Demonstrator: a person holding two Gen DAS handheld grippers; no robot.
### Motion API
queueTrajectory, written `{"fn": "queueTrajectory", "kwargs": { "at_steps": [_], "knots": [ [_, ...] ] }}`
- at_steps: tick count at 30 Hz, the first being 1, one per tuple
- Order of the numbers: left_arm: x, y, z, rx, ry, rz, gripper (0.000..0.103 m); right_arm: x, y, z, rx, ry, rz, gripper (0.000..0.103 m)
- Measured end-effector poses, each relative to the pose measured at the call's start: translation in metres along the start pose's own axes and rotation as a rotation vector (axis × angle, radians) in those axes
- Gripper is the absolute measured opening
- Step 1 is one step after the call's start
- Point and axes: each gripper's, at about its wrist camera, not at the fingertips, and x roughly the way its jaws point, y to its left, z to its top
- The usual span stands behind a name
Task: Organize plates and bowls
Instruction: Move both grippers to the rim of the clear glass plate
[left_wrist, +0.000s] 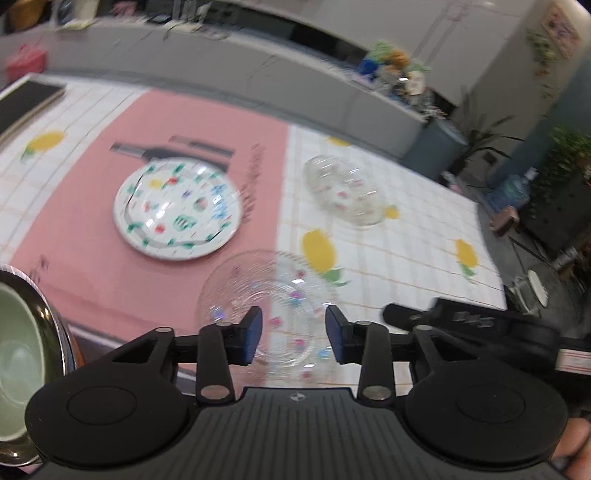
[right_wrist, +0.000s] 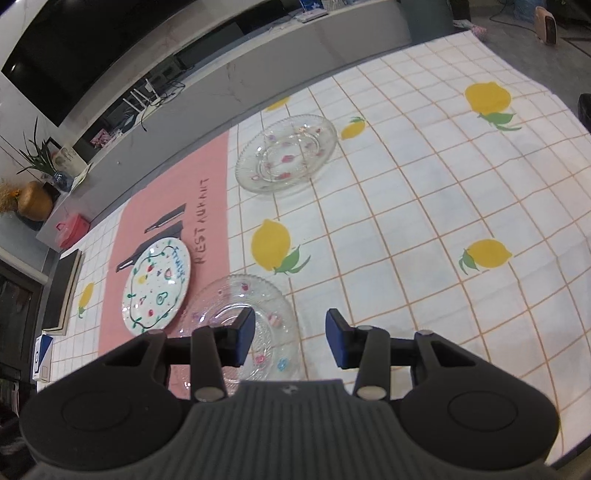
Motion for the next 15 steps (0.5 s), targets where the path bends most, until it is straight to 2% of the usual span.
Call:
{"fn": "queueTrajectory", "kwargs": {
  "at_steps": [2,5,7,15],
  "knots": [
    [0.01,0.009,-0.002,-0.032,0.003,0.018,0.047,0.01,-0.001,0.004,0.008,0.008,-0.001,0.051],
    [0.019,0.021,-0.004,-0.073,0.0,0.03,0.051,0.023,-0.005,0.009,0.015,0.022,-0.038,0.052],
    [0.023,0.024,-0.005,-0.093,-0.008,0.029,0.056,0.031,-0.008,0.015,0.028,0.046,-0.019,0.052],
    [0.045,0.039,-0.006,-0.15,-0.001,0.046,0.058,0.051,-0.015,0.035,0.029,0.063,-0.014,0.049]
  ]
}}
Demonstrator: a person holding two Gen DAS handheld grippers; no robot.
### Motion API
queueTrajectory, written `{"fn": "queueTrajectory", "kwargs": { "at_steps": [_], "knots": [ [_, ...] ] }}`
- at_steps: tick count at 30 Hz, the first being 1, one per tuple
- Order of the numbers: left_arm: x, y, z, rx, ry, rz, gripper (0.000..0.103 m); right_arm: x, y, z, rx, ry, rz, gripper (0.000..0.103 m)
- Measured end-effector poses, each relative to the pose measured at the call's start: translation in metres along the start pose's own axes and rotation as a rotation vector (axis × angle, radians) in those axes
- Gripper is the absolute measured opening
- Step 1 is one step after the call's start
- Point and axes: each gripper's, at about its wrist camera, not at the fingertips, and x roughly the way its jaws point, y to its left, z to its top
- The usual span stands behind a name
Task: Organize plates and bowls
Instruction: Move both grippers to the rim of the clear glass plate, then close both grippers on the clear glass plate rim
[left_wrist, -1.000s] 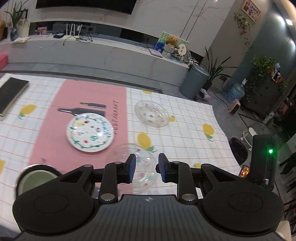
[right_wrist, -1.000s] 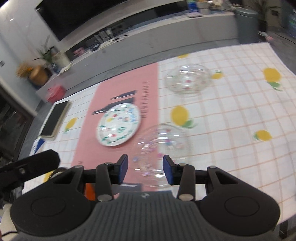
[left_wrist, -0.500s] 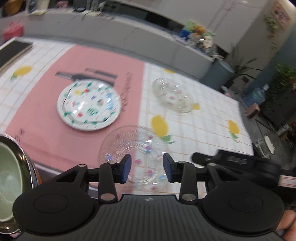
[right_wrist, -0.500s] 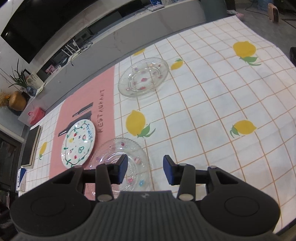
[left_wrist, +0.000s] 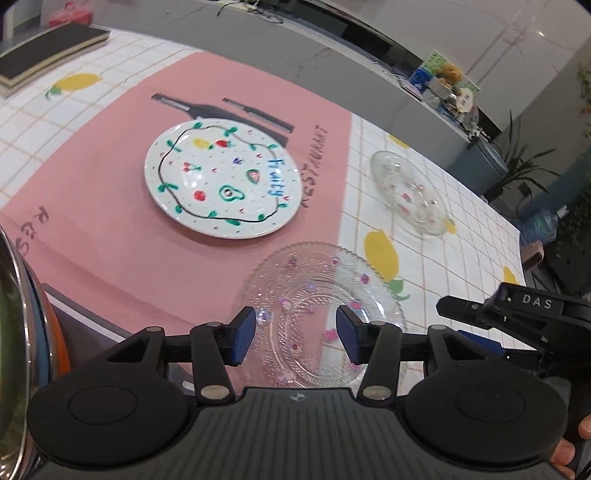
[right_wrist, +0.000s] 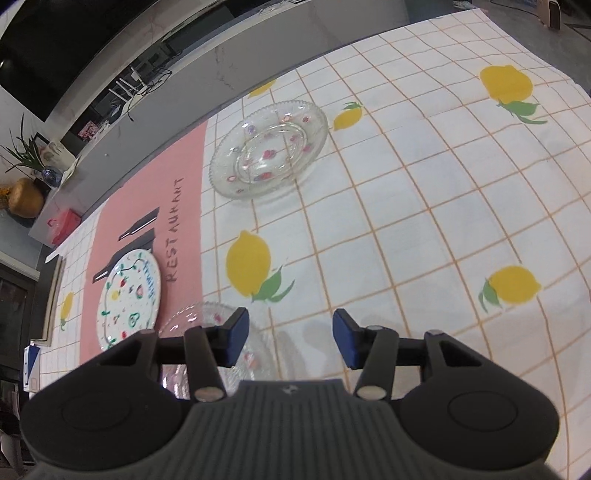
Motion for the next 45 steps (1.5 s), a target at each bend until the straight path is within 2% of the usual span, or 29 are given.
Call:
{"fn": "queueTrajectory", "kwargs": {
  "at_steps": [4,9,14,15,20,22,25,27,29,37,45],
  "knots": [
    [0.003,0.006,0.001,-0.021,-0.022,-0.013,0.055,0.014,-0.003,0.002,0.045,0.065,0.056,0.047],
    [-0.004,0.011,0.003,-0.02,-0.066,0.014,0.055,0.017,0.011,-0.004,-0.001,0.084,0.079,0.047],
    [0.005,0.019,0.004,-0.043,-0.02,0.015,0.055,0.026,0.017,-0.009,-0.011,0.12,0.072,0.046],
    [0.006,0.019,0.004,-0.043,-0.015,0.02,0.055,0.028,0.018,-0.009,-0.01,0.127,0.069,0.043],
    [0.013,0.019,0.001,-0.047,0.006,0.032,0.044,0.033,0.015,-0.011,0.006,0.143,0.061,0.034],
    [0.014,0.018,0.0,-0.038,0.008,0.037,0.036,0.034,0.014,-0.011,0.009,0.144,0.062,0.031],
    [0.015,0.015,0.001,-0.022,0.015,0.047,0.027,0.034,0.013,-0.012,0.009,0.147,0.053,0.022],
    [0.015,0.012,0.001,-0.007,0.015,0.066,0.024,0.035,0.012,-0.011,0.01,0.146,0.038,0.013],
    [0.015,0.011,0.001,0.006,0.012,0.087,0.017,0.034,0.009,-0.011,0.021,0.149,0.039,0.011],
    [0.003,0.001,-0.006,0.043,-0.005,0.092,0.012,0.027,0.011,-0.012,-0.012,0.154,0.0,0.011],
    [-0.016,-0.002,-0.014,0.038,-0.021,0.066,0.011,0.009,0.006,-0.027,-0.037,0.192,-0.011,0.009]
  ]
}}
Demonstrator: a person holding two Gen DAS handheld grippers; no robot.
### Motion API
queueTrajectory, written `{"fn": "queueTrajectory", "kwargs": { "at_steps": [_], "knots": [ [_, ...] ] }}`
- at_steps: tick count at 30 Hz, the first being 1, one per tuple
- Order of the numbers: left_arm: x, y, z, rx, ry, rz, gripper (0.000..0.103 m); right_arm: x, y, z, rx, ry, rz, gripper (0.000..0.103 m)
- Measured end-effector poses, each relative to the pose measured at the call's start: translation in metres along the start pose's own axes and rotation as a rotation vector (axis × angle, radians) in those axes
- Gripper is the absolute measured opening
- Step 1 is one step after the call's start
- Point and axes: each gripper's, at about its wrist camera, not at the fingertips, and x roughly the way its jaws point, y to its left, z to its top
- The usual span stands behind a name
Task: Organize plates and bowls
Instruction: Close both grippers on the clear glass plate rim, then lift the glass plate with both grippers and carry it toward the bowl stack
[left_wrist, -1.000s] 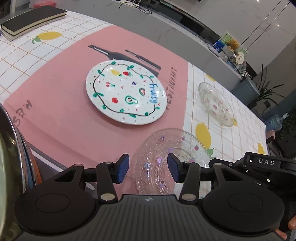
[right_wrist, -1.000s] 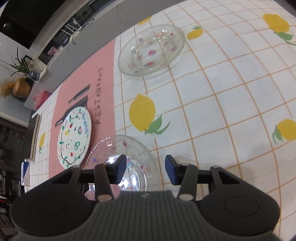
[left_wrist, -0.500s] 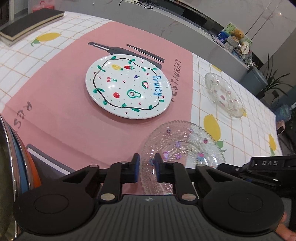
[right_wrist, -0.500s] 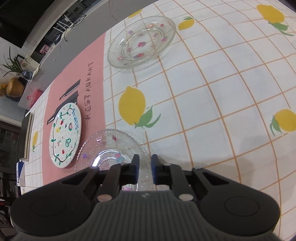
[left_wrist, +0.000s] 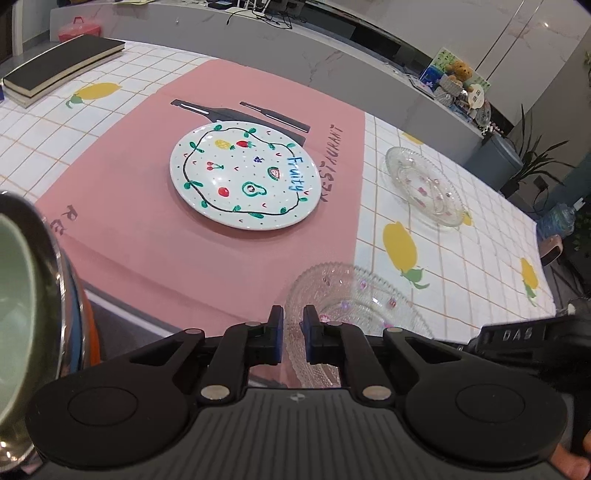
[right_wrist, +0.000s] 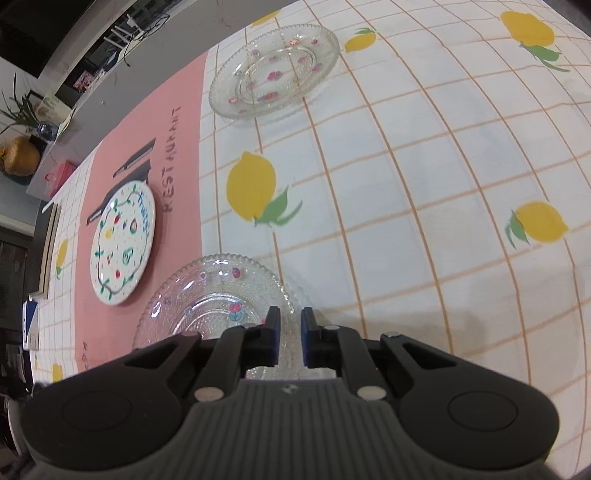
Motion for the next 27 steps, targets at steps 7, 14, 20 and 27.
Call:
{"fn": "queueTrajectory", "kwargs": {
  "at_steps": [7,14,20,27],
  "knots": [
    [-0.017,0.001,-0.014,-0.012,0.002,-0.015,0.011,-0.015,-0.002,-0.024,-0.039,-0.016,-0.002,0.009],
    [-0.028,0.007,-0.035,-0.025,0.024,-0.028,0.011,-0.019,-0.01,-0.05,-0.05,-0.004,-0.014,0.009],
    [-0.032,0.013,-0.048,-0.038,0.046,-0.035,0.011,-0.02,-0.017,-0.065,-0.028,0.017,-0.008,0.01],
    [-0.028,0.014,-0.054,-0.03,0.055,-0.004,0.012,-0.017,-0.017,-0.066,-0.021,0.031,-0.002,0.011]
  ]
}}
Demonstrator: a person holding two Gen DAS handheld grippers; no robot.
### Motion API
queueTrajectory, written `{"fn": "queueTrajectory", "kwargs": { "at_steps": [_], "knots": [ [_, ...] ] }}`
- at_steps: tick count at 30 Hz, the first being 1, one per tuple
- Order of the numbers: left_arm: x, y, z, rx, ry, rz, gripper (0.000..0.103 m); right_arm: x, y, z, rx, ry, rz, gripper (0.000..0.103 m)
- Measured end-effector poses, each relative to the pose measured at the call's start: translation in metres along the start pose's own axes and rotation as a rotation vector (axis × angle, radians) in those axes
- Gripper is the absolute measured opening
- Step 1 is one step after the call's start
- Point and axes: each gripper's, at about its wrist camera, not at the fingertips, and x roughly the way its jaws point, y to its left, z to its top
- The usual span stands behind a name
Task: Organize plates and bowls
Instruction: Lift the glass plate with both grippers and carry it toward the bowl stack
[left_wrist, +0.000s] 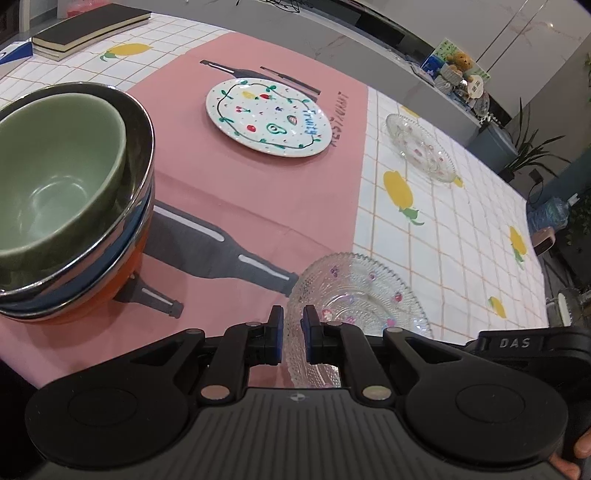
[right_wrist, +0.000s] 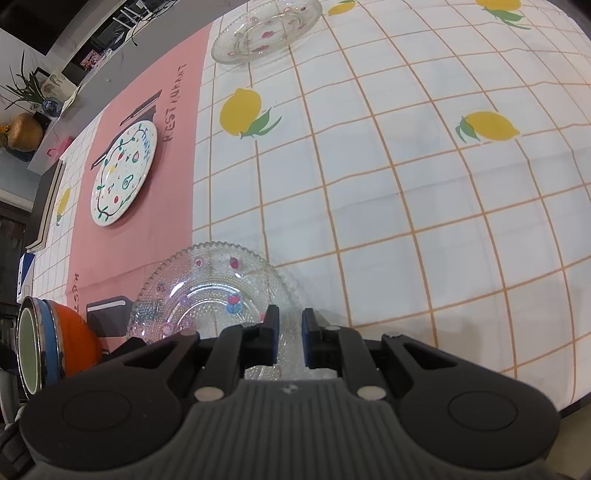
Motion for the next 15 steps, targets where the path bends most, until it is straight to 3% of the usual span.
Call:
{"fn": "queueTrajectory", "kwargs": {
  "at_steps": [15],
  "knots": [
    [0.0101,0.0025,-0.0054,0.017,0.024,0.005,0.015,-0.0014,-0.0044,0.0005,0.031,-0.001,0.009,0.011]
  ]
}}
